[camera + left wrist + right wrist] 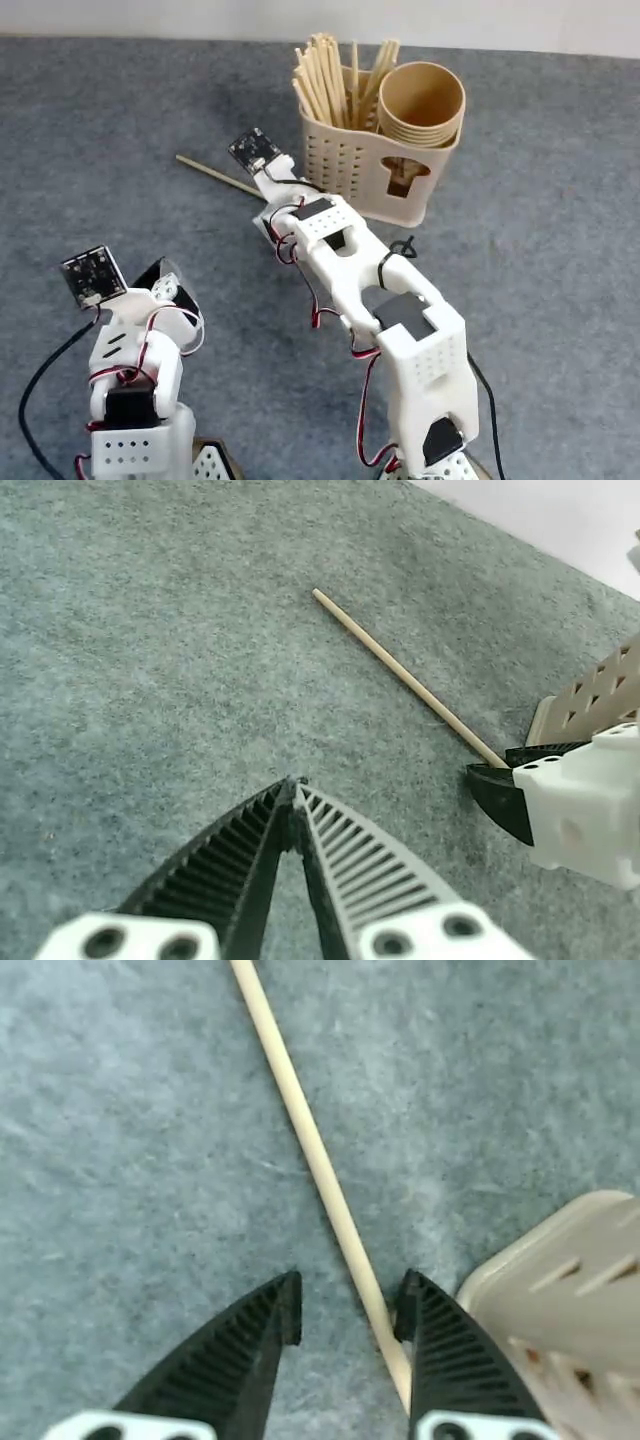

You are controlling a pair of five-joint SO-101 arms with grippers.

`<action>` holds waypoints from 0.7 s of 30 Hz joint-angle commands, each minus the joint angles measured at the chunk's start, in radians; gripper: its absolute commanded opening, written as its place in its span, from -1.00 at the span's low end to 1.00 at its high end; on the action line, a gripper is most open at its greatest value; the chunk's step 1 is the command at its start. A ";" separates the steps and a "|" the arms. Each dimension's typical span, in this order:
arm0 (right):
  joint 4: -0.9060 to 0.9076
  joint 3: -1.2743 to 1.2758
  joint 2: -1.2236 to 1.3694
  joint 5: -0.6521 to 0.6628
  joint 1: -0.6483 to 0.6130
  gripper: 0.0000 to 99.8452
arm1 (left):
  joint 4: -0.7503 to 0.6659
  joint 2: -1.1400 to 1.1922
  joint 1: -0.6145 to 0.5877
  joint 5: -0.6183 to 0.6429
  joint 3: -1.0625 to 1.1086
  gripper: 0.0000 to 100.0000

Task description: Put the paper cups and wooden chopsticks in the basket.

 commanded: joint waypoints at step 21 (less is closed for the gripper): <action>0.526 -0.179 -0.182 0.011 -0.005 -0.99 | 0.002 -0.010 0.008 -0.005 0.022 -0.99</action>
